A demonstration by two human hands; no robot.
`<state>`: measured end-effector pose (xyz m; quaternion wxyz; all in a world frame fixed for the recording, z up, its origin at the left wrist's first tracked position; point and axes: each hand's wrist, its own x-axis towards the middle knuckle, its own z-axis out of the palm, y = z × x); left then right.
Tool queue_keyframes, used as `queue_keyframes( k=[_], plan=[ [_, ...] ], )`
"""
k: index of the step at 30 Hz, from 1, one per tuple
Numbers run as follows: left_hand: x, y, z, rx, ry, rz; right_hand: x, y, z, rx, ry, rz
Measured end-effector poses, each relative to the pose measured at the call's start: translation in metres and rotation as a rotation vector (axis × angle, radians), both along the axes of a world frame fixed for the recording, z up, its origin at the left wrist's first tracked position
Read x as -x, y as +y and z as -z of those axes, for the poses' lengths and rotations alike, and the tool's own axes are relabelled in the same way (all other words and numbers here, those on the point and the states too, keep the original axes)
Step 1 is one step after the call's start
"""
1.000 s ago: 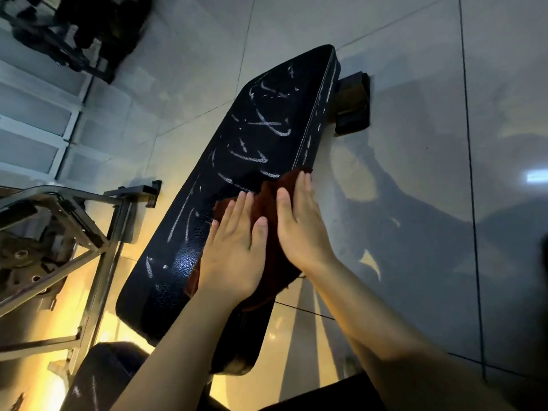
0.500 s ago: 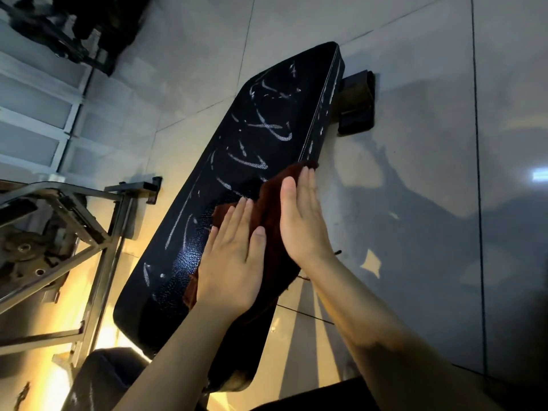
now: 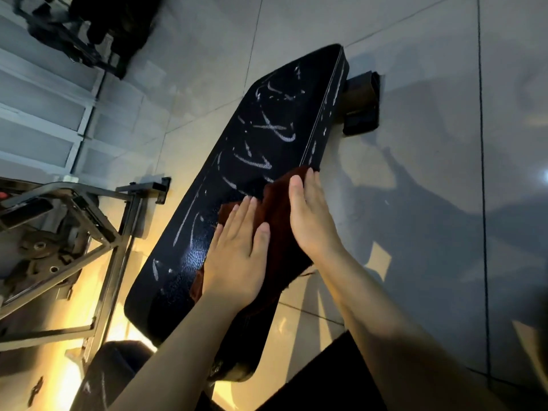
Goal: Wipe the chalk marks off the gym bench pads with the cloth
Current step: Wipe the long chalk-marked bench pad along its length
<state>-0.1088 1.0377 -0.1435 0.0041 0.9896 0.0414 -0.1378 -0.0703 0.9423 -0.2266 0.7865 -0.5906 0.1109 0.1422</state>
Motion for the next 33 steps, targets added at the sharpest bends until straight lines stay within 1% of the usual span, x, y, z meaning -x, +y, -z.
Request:
queue_keyframes(
  k=[2, 4, 6, 7, 9, 11, 14, 17, 20, 22, 24, 27, 30, 33],
  plan=[
    [-0.001, -0.001, 0.0, 0.001, -0.003, 0.002, 0.007, -0.005, 0.007, -0.047, 0.008, 0.075],
    [-0.002, 0.001, 0.0, -0.011, -0.01, 0.004, 0.028, -0.008, 0.014, -0.106, 0.055, 0.204],
    [-0.002, 0.002, 0.001, -0.014, -0.012, -0.002, 0.05, -0.008, 0.021, -0.106, 0.108, 0.315],
    [-0.002, 0.001, 0.001, -0.013, -0.011, -0.007, 0.057, -0.007, 0.021, -0.081, 0.108, 0.333],
    [-0.002, 0.001, 0.001, -0.016, -0.014, -0.016, 0.063, 0.0, 0.016, 0.003, 0.022, 0.3],
    [-0.002, 0.001, 0.001, -0.015, -0.021, -0.022, 0.063, 0.008, 0.011, 0.044, -0.047, 0.255],
    [-0.001, -0.002, -0.001, -0.012, -0.022, -0.027, 0.057, 0.01, 0.005, 0.052, -0.026, 0.254],
    [-0.002, -0.003, -0.001, 0.007, -0.024, -0.033, 0.041, 0.013, 0.005, 0.016, 0.003, 0.101],
    [0.001, -0.003, -0.002, 0.03, -0.054, -0.055, 0.04, 0.022, 0.0, 0.001, -0.064, 0.055],
    [0.006, -0.002, -0.004, 0.068, -0.099, -0.125, 0.058, 0.03, -0.006, 0.016, -0.147, 0.055],
    [0.011, 0.0, -0.005, 0.1, -0.117, -0.213, 0.075, 0.036, -0.011, 0.021, -0.188, 0.066],
    [0.015, 0.005, -0.004, 0.041, -0.052, -0.191, 0.072, 0.03, -0.005, -0.002, -0.195, 0.033],
    [0.005, 0.007, -0.001, -0.018, 0.03, -0.163, 0.043, 0.014, 0.012, -0.038, -0.132, -0.003],
    [-0.011, 0.005, 0.004, -0.069, 0.066, -0.15, 0.014, 0.008, 0.02, 0.038, -0.149, 0.014]
  ],
)
